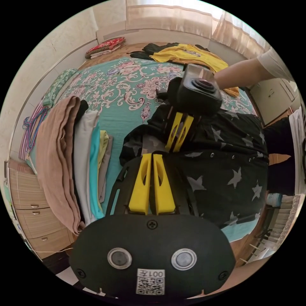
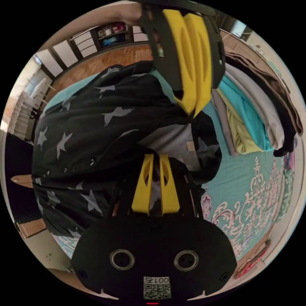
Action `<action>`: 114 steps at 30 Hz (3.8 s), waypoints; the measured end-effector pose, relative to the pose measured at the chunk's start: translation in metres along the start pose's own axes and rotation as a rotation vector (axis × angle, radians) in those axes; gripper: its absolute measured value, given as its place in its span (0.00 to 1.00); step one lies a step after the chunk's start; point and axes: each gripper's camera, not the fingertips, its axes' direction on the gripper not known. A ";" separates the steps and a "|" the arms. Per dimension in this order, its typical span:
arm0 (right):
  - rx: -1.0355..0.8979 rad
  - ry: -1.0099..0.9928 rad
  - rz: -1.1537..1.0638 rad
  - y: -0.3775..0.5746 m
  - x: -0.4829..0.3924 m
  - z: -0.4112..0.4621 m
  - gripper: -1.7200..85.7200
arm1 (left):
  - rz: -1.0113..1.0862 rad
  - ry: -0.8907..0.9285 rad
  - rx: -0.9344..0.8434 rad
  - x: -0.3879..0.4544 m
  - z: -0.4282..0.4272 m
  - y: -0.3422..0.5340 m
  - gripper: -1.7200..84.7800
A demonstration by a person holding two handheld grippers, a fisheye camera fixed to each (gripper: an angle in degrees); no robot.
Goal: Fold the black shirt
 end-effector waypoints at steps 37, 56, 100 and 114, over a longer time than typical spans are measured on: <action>0.100 0.028 0.716 0.285 -0.012 -0.010 0.07 | -0.338 -0.194 -0.121 0.051 0.087 -0.029 0.12; 0.175 -0.050 1.092 0.474 -0.065 0.023 0.03 | -0.449 -0.310 -0.123 0.076 0.091 -0.057 0.12; 0.085 -0.048 0.751 0.275 0.047 0.060 0.04 | -0.953 -0.019 -0.148 -0.038 0.165 0.340 0.02; 0.212 -0.061 0.815 0.248 0.058 0.036 0.09 | -1.124 -0.081 -0.014 -0.056 0.164 0.409 0.06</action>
